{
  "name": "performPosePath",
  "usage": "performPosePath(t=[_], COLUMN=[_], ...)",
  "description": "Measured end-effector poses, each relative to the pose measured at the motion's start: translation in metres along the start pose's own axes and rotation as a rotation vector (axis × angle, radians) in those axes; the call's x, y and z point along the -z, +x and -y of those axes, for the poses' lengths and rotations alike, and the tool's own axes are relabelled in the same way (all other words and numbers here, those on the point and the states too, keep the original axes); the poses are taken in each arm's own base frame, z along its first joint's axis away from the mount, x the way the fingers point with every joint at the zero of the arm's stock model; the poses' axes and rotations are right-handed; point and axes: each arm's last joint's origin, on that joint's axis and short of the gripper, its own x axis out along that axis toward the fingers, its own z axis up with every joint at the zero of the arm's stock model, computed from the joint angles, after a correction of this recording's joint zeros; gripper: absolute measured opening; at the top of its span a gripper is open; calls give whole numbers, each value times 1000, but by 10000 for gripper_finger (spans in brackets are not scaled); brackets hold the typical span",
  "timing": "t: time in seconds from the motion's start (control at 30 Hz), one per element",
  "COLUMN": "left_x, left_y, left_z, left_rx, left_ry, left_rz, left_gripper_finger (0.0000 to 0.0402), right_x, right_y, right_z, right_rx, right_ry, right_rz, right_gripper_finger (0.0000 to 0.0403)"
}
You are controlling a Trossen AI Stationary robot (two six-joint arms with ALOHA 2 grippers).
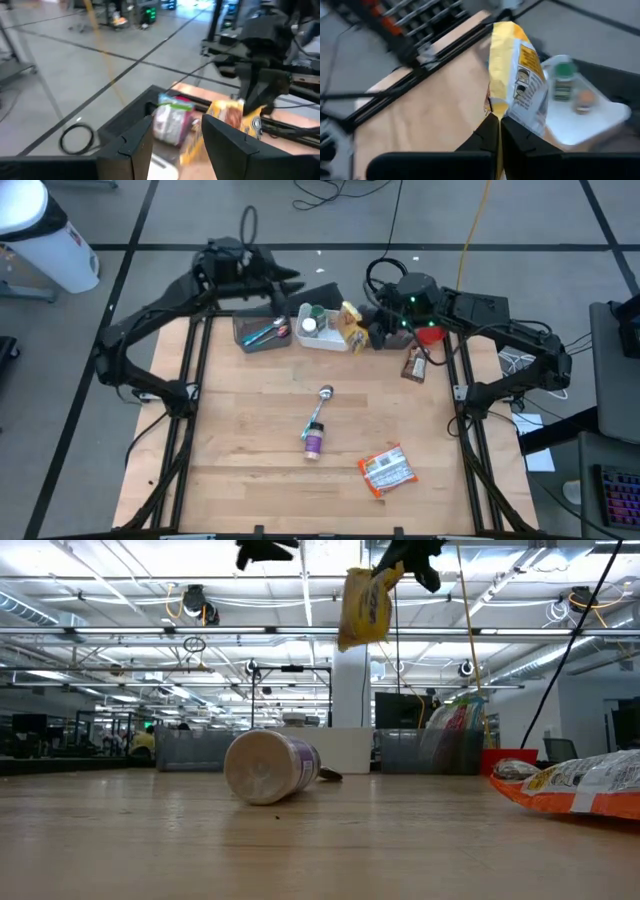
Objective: Pick & Place Food Item
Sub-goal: Put the yellow noodle pack into the right black bin
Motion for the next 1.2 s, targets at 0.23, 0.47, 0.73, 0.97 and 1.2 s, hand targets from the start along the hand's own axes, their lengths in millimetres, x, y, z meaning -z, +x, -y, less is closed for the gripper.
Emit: performPosePath(t=[0.23, 0.47, 0.73, 0.97, 1.2], left_x=[2, 10, 35, 57, 65], left_y=[-29, -31, -15, 0, 15], left_z=[-31, -40, -29, -15, -4], left_rx=[-117, -21, 178, 256, 299], left_ry=[-95, -144, -174, -177, -215], left_rz=[-46, -111, -186, -231, -134], left_gripper_finger=[177, 177, 177, 177, 177], right_x=[-6, 4, 36, 46, 55], right_y=[-3, 5, 31, 40, 38], right_z=[20, 40, 71, 103, 136], right_rx=[232, 377, 464, 472, 451], right_ry=[73, 151, 244, 291, 313], right_rz=[76, 80, 53, 98, 85], right_gripper_finger=[0, 0, 0, 0, 0])
